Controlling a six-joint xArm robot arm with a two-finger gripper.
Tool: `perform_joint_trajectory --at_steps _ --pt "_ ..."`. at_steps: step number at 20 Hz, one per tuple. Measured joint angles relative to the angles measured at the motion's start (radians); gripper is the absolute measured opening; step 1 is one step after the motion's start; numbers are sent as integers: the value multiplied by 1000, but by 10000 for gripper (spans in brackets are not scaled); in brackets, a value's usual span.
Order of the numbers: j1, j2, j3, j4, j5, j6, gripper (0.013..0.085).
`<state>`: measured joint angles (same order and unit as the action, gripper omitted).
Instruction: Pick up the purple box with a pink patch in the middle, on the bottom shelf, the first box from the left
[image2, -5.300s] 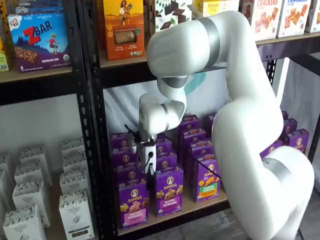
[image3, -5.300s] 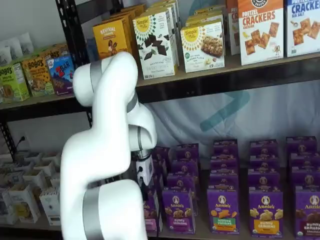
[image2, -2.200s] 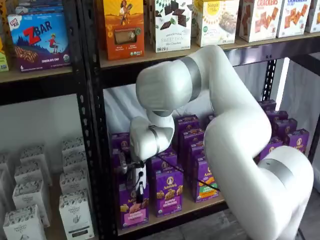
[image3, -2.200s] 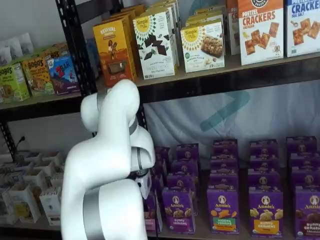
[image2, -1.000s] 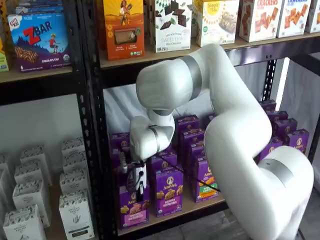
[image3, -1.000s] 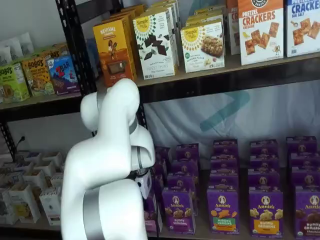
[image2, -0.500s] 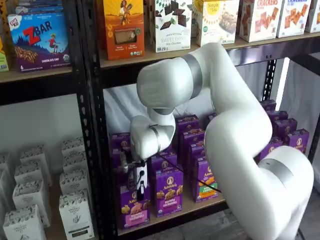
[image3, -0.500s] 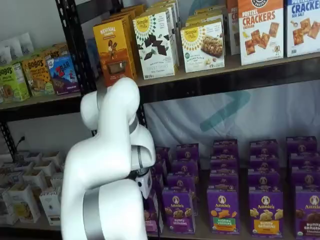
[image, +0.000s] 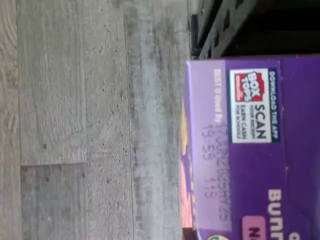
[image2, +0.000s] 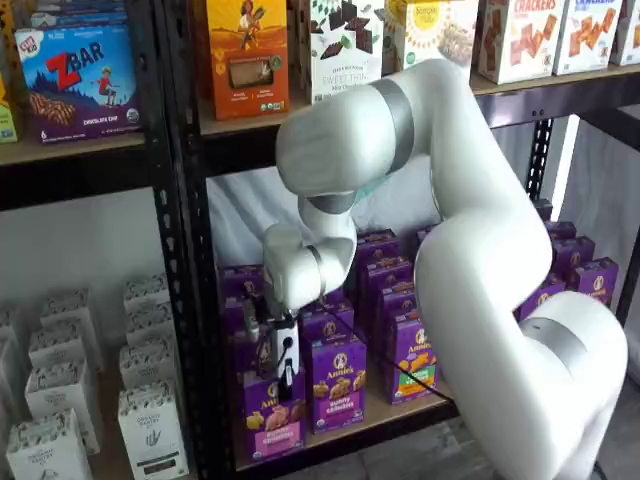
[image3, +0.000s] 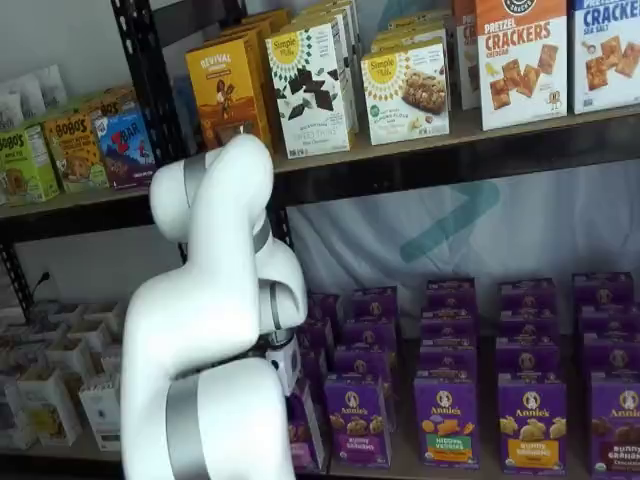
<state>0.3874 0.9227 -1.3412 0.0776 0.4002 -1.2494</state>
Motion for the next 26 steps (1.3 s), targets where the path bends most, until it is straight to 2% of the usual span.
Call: perform_joint_trajectory --at_steps 1,3,6,9,13,16,23,26 --pt "0 -3 5 -5 -1 5 290" --pt "1 -51 75 -39 -30 36 290" --pt "0 -119 174 -53 -74 47 290" --pt "-2 -193 269 -43 -97 35 290" --pt "-2 -274 354 -11 -81 5 290" --pt "-6 -324 406 -12 -80 2 290" --pt "-17 -418 497 -7 -72 -13 290" --pt "-18 -440 516 17 -60 -37 290"
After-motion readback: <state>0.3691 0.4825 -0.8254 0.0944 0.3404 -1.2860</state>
